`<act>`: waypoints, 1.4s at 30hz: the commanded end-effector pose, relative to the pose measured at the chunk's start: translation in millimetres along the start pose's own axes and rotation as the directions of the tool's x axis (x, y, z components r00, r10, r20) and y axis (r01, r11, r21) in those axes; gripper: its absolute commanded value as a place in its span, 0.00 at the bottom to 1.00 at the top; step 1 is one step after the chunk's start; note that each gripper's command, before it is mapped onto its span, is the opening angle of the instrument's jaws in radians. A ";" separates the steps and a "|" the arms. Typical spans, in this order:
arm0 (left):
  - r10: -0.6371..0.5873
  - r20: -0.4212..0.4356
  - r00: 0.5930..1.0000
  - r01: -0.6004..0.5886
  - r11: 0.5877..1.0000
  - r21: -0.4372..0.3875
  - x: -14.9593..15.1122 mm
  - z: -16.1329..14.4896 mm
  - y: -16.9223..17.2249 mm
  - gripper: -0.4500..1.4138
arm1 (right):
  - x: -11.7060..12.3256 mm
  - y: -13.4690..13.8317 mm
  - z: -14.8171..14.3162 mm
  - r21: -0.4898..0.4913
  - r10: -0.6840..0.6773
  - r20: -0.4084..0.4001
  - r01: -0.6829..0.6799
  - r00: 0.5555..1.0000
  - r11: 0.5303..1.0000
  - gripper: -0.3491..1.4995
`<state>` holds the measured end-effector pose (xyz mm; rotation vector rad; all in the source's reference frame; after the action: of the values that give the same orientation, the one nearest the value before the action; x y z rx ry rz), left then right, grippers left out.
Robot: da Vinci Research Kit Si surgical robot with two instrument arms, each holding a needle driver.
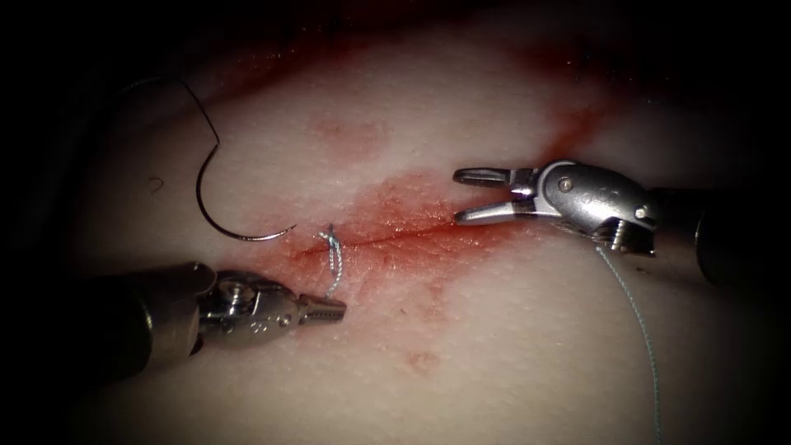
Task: Wound Closure
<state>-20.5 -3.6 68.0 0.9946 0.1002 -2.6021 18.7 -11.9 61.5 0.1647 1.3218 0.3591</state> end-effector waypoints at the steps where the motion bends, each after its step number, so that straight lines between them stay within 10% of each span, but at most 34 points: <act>1: -0.005 -0.012 1.000 0.005 1.000 0.013 0.0 0.6 -0.2 0.00 | -0.6 -0.4 1.7 0.004 -0.002 -0.003 0.002 1.000 1.000 0.65; 8: -0.035 -0.047 0.998 0.039 0.996 0.085 -0.2 -1.8 -1.6 0.00 | -1.1 -2.9 5.7 0.047 -0.120 -0.026 0.122 0.992 0.991 0.87; 18: -0.037 -0.060 0.998 0.043 0.994 0.103 0.5 -2.7 -1.8 0.00 | -2.3 -7.2 11.4 0.085 -0.262 -0.046 0.265 0.964 0.961 0.87; 42: -0.018 -0.070 0.997 0.025 0.995 0.096 2.1 -2.8 -1.0 0.00 | -3.2 -8.1 16.9 0.011 -0.318 -0.134 0.322 0.939 0.947 0.86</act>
<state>-19.9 -2.5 63.7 1.1239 0.0037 -2.6126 34.9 -19.0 65.3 -0.0529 1.4581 0.0739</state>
